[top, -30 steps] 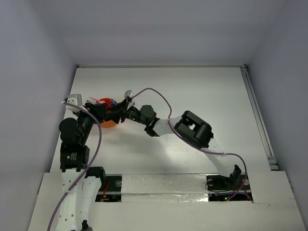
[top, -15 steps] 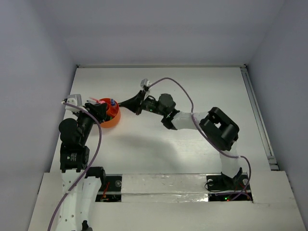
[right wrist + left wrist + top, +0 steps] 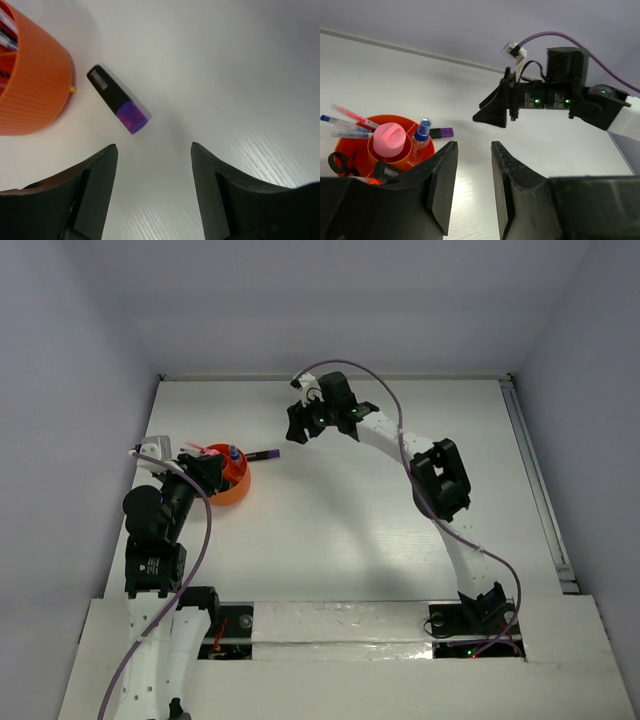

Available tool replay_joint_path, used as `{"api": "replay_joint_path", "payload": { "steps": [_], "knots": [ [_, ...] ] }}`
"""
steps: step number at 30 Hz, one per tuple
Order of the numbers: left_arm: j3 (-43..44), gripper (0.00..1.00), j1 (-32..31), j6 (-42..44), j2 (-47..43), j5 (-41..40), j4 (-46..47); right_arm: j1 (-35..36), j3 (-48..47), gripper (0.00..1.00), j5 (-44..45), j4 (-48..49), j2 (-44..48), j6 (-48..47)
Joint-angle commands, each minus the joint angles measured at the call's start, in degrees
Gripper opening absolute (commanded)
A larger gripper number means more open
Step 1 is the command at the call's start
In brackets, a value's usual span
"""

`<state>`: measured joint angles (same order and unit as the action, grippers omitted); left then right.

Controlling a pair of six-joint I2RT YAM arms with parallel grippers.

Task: Sort the stationery into containers
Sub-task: Move the pen to the center of the board.

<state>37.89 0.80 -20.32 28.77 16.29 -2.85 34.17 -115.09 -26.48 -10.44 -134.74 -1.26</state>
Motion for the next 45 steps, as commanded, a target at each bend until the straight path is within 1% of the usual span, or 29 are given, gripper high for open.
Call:
{"api": "replay_joint_path", "payload": {
  "steps": [1, 5, 9, 11, 13, 14, 17, 18, 19, 22, 25, 26, 27, 28, 29, 30, 32, 33, 36, 37, 38, 39, 40, 41, 42, 45],
  "knots": [
    [1.66, 0.30, -0.70, 0.36, -0.12, 1.02, 2.50, 1.16, -7.42, 0.71, 0.82, -15.05, -4.29, -6.92],
    [1.84, 0.30, -0.71, 0.36, 0.23, 0.49, 2.41, 1.85, -12.51, 0.74, -1.82, -14.35, -7.81, -5.26],
    [1.66, 0.30, -0.71, 0.28, -0.30, 0.67, 2.32, 3.00, -16.73, 0.76, -1.38, -11.02, -11.59, 0.37],
    [1.92, 0.30, -0.71, 0.36, 0.14, 0.40, 2.32, 3.87, -16.57, 0.76, 0.90, -7.25, -12.82, 1.08],
    [1.84, 0.30, -1.23, 0.36, -0.12, 0.67, 2.24, 5.19, -18.23, 0.76, 3.44, -5.92, -14.06, 2.13],
    [1.75, 0.30, -1.24, 0.36, -0.64, 0.67, 2.06, 5.20, -20.42, 0.76, 3.28, -7.91, -15.11, 3.09],
    [1.92, 0.30, -1.24, 0.54, -0.30, 0.05, 2.06, 5.82, -24.74, 0.77, 3.02, -8.55, -17.75, 4.41],
    [2.10, 0.30, -1.24, 0.63, -0.21, 0.05, 2.06, 5.82, -25.27, 0.80, 2.75, -8.46, -18.45, 4.77],
    [2.01, 0.30, -1.24, 0.54, -0.21, 0.31, 2.06, 5.82, -26.23, 0.81, 2.40, -8.37, -18.80, 5.38],
    [1.84, 0.30, -1.24, 0.45, -0.91, 0.14, 2.06, 5.82, -27.03, 0.88, 1.17, -8.63, -20.38, 7.93],
    [2.01, 0.30, -1.76, 0.54, -0.47, 0.05, 1.97, 5.82, -26.42, 0.88, 0.82, -8.46, -22.40, 10.04],
    [2.01, 0.30, -1.76, 0.45, -0.65, 0.14, 2.06, 6.34, -26.42, 0.87, 0.99, -8.98, -22.93, 10.65],
    [1.75, 0.30, -1.76, 0.45, -1.08, 0.32, 1.97, 6.34, -24.85, 0.83, 1.25, -8.73, -23.11, 11.79],
    [1.75, 0.30, -1.76, 0.37, -1.26, 0.23, 1.89, 6.34, -23.01, 0.81, 2.13, -7.94, -22.77, 12.33],
    [1.75, 0.30, -1.76, 0.36, -1.35, -0.03, 1.71, 6.34, -20.47, 0.77, 2.39, -4.89, -21.02, 12.68],
    [1.92, 0.30, -1.76, 0.36, -0.92, -0.21, 1.80, 6.34, -14.61, 0.73, 3.18, -2.94, -19.35, 13.47],
    [1.93, 0.30, -1.76, 0.45, -0.65, 0.14, 1.97, 6.34, -9.04, 0.67, 4.85, 1.36, -14.88, 13.74],
    [1.75, 0.30, -1.76, 0.37, -0.82, 0.40, 2.06, 6.34, -5.79, 0.63, 5.64, 1.73, -13.81, 13.30],
    [1.84, 0.30, -2.29, 0.36, -0.83, 0.14, 1.97, 6.87, -2.34, 0.57, 7.67, 0.95, -10.56, 10.58],
    [1.92, 0.30, -2.29, 0.36, -0.65, 0.05, 1.97, 7.39, -1.55, 0.54, 9.93, -0.10, -10.02, 9.27],
    [1.84, 0.30, -2.29, 0.45, -0.48, 0.14, 1.97, 7.40, -1.72, 0.54, 11.52, -3.24, -9.84, 8.12],
    [1.75, 0.30, -2.29, 0.45, -0.82, 0.32, 2.06, 7.40, -1.98, 0.48, 12.84, -4.49, -9.41, 6.29],
    [1.75, 0.30, -2.29, 0.45, -1.00, 0.40, 2.06, 8.01, -1.81, 0.44, 14.51, -5.46, -9.06, 5.57],
    [1.75, 0.30, -2.29, 0.28, -1.18, 0.40, 1.97, 8.01, -0.68, 0.42, 15.22, -6.25, -8.62, 5.04],
    [1.75, 0.30, -2.29, 0.28, -1.18, 0.06, 1.97, 8.01, -0.06, 0.37, 15.84, -6.44, -8.26, 4.34],
    [1.75, 0.30, -2.29, 0.36, -0.91, 0.23, 2.15, 8.01, 2.41, 0.30, 17.51, -5.65, -7.12, 3.81]
  ]
}}
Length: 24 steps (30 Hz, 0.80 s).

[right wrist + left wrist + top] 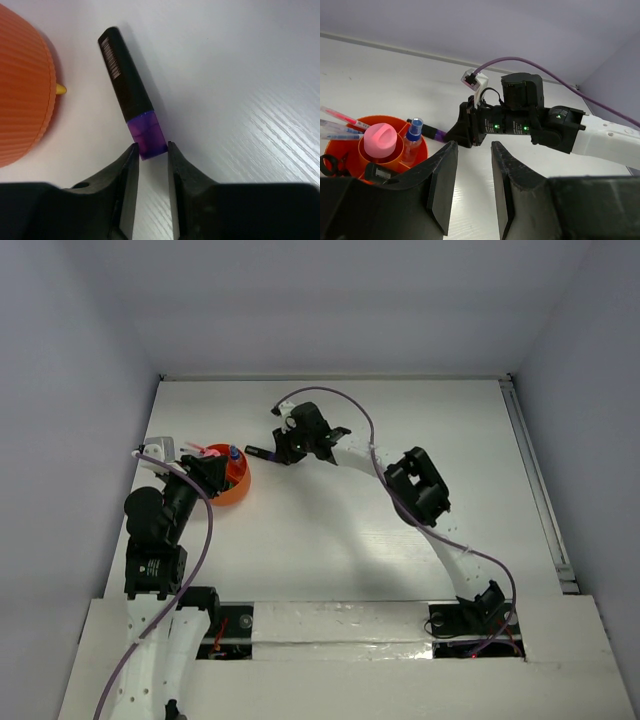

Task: Sort the stationery into containers
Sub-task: Move the pen to the center of the board.

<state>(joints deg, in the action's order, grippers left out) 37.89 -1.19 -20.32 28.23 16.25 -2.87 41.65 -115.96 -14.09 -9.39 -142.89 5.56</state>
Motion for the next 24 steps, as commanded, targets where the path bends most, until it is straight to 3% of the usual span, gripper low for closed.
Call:
{"api": "replay_joint_path", "payload": {
  "steps": [1, 4, 11, 15, 18, 19, 21, 24],
  "knots": [
    [1.66, 0.30, -0.30, 0.36, -0.45, 0.45, 2.17, 0.54, 3.98, 0.22, 5.82, -6.17, 1.30, -2.84],
    [1.66, 0.30, -0.30, 0.28, -0.63, 0.01, 2.00, 0.54, 8.72, 0.11, 5.56, -2.23, 3.58, -2.31],
    [1.75, 0.30, -0.30, 0.45, -0.63, -0.08, 1.91, 0.54, 21.73, 0.09, 6.18, 3.50, 13.15, -0.91],
    [1.75, 0.30, -0.30, 0.28, -0.45, 0.62, 2.08, 0.54, 28.06, 0.09, 4.34, -0.70, 18.95, 0.41],
    [2.01, 0.30, -0.92, 0.37, -0.19, 0.27, 1.99, 0.54, 32.72, 0.20, 2.40, -2.12, 22.74, 0.76],
    [2.01, 0.30, -1.44, 0.36, 0.07, 0.53, 2.00, 0.54, 32.47, 0.36, 2.57, -3.52, 23.35, 0.59],
    [1.93, 0.30, -1.45, 0.45, 0.07, 0.89, 2.08, 0.54, 31.06, 0.56, 5.03, -6.08, 23.62, 0.33],
    [2.01, 0.30, -1.97, 0.63, -0.37, 0.36, 1.73, 0.54, 30.19, 0.64, 5.39, -5.20, 24.50, -0.20]
  ]
}}
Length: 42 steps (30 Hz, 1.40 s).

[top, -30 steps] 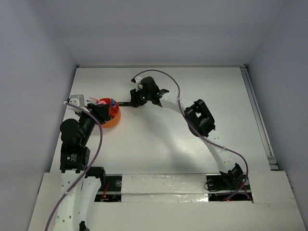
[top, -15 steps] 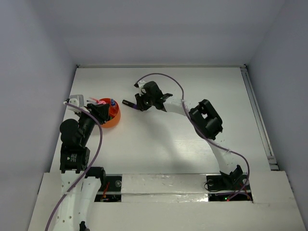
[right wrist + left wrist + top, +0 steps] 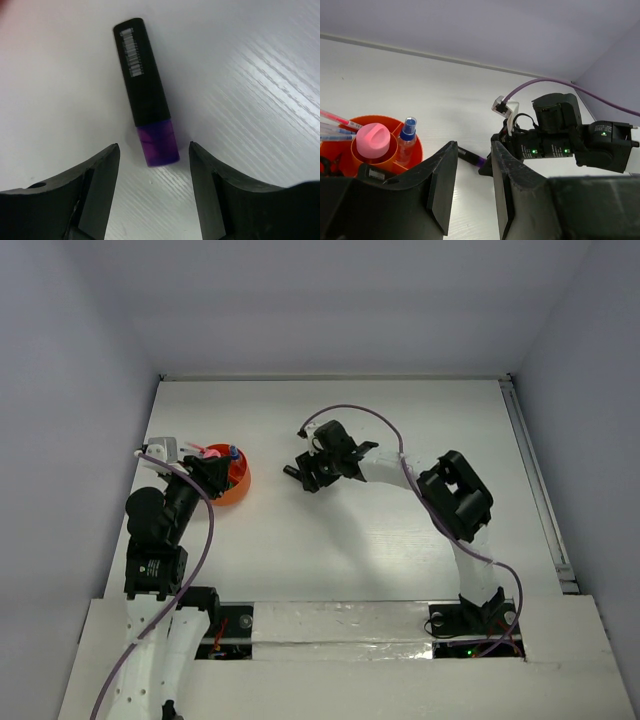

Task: Sort the stationery into containers
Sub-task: Move the pen to the center of the board, then pick up the pen from the center of the board.

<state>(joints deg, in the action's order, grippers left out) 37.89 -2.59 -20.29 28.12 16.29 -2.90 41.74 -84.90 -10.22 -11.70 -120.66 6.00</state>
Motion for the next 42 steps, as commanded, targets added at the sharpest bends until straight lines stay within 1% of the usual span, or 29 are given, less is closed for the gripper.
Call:
{"api": "replay_joint_path", "payload": {
  "steps": [1, 5, 7, 11, 13, 14, 17, 18, 22, 24, 25, 27, 33, 35, 36, 37, 38, 40, 42],
  "knots": [
    [2.19, 0.30, -0.57, 0.69, -0.17, 0.06, 1.67, 0.45, -1.84, 0.65, 0.99, -3.41, 2.10, -0.81],
    [2.01, 0.30, -0.57, 0.78, -1.05, -0.12, 1.32, 0.45, -7.10, 0.66, 0.81, -3.85, 0.08, -2.13],
    [2.19, 0.30, -0.57, 0.96, -0.96, -0.47, 1.14, 0.45, -12.09, 0.66, 0.99, -6.22, -3.25, -3.71],
    [2.10, 0.30, -0.57, 0.96, -0.96, -0.30, 1.23, 0.45, -18.44, 0.67, 1.43, -9.21, -8.53, -5.99],
    [2.10, 0.30, -0.57, 0.96, -1.05, -0.65, 1.14, 0.45, -21.60, 0.68, 0.38, -12.98, -11.68, -8.72],
    [2.28, 0.30, -0.57, 0.96, -0.87, -0.65, 1.31, 0.45, -23.88, 0.68, -1.54, -13.86, -12.57, -9.16],
    [2.02, 0.30, -0.57, 0.96, -0.96, -0.21, 1.49, 0.98, -27.49, 0.72, -2.70, -16.32, -16.09, -10.39],
    [2.01, 0.30, -0.57, 0.96, -1.13, -0.30, 1.40, 1.68, -30.47, 0.72, -2.18, -18.51, -17.05, -11.18],
    [2.19, 0.30, -0.57, 0.96, -0.61, -0.39, 1.66, 2.21, -35.67, 0.73, -1.82, -20.37, -20.57, -11.80],
    [2.02, 0.30, -0.57, 0.87, -0.87, -0.21, 1.58, 2.74, -38.48, 0.72, 0.10, -22.38, -23.11, -12.32],
    [2.01, 0.30, -0.57, 0.96, -1.05, -0.38, 1.49, 3.35, -41.11, 0.68, 1.24, -23.44, -23.91, -12.59],
    [2.19, 0.30, -0.57, 1.05, -0.87, -0.74, 1.23, 3.35, -41.83, 0.63, 4.50, -24.85, -24.88, -13.20],
    [2.19, 0.30, -0.57, 0.96, -1.05, -0.47, 1.31, 4.41, -38.41, 0.40, 11.78, -24.51, -23.40, -14.34],
    [2.36, 0.30, -1.10, 0.96, -0.52, -0.47, 1.66, 4.41, -37.88, 0.32, 12.85, -24.94, -22.78, -14.70],
    [2.36, 0.30, -1.10, 0.96, -0.35, -0.30, 1.67, 4.41, -38.14, 0.26, 13.03, -25.21, -22.78, -15.05],
    [2.19, 0.30, -1.10, 0.96, -0.61, 0.05, 1.75, 4.93, -38.14, 0.14, 13.20, -25.38, -22.52, -15.14],
    [2.02, 0.30, -1.10, 0.87, -0.70, 0.14, 1.67, 4.93, -37.97, 0.10, 13.12, -25.30, -22.08, -15.14],
    [2.10, 0.30, -1.10, 0.96, -0.79, -0.38, 1.58, 4.93, -34.99, 0.04, 11.90, -22.06, -20.33, -14.18],
    [2.28, 0.30, -1.10, 0.96, -0.26, -0.47, 1.67, 4.93, -31.84, 0.03, 8.30, -17.25, -16.20, -12.17]
  ]
}}
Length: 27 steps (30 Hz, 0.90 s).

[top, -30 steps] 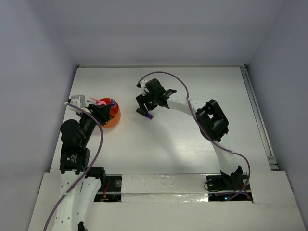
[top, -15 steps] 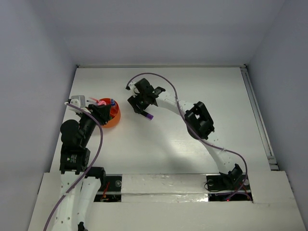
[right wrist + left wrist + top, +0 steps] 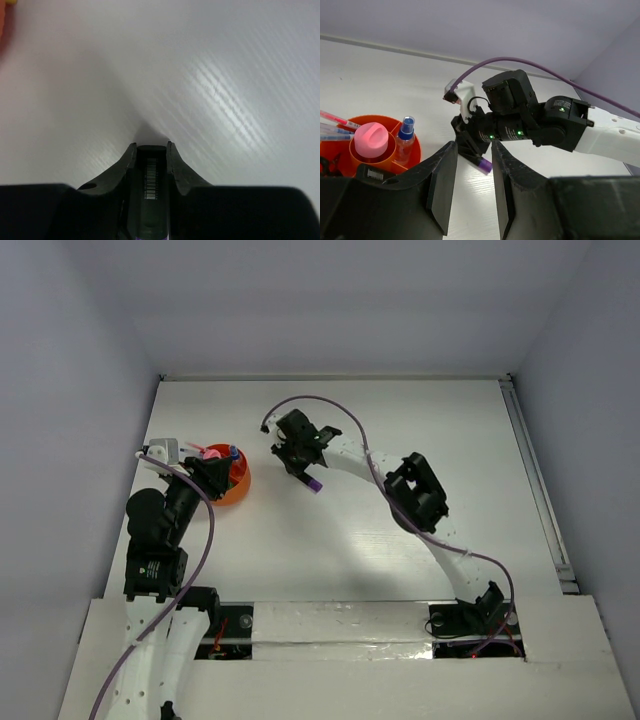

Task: Sort the stationery into containers
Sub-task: Pick up the pen from the center of the board, then place the pen in the storage box.

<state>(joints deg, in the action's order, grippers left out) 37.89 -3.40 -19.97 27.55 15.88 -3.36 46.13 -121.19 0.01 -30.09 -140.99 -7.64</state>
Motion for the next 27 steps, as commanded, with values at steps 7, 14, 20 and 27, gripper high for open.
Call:
{"api": "replay_joint_path", "payload": {
  "steps": [7, 14, 20, 27],
  "knots": [
    [2.36, 0.30, -0.29, 0.63, 0.75, -0.24, 2.04, 0.54, 27.45, 0.00, -18.79, 37.42, 27.68, 11.65],
    [2.36, 0.30, -0.29, 0.63, 0.92, -0.59, 1.95, 1.07, 33.03, 0.00, -32.35, 68.11, 29.11, 27.13],
    [2.72, 0.30, -0.29, 0.89, 0.57, -1.20, 1.51, 2.21, 28.56, 0.00, -33.41, 93.79, 18.13, 43.92],
    [2.89, 0.31, -0.29, 1.07, 0.31, -1.64, 1.25, 4.31, 17.92, 0.00, -33.32, 98.04, 7.93, 47.20]
  ]
}}
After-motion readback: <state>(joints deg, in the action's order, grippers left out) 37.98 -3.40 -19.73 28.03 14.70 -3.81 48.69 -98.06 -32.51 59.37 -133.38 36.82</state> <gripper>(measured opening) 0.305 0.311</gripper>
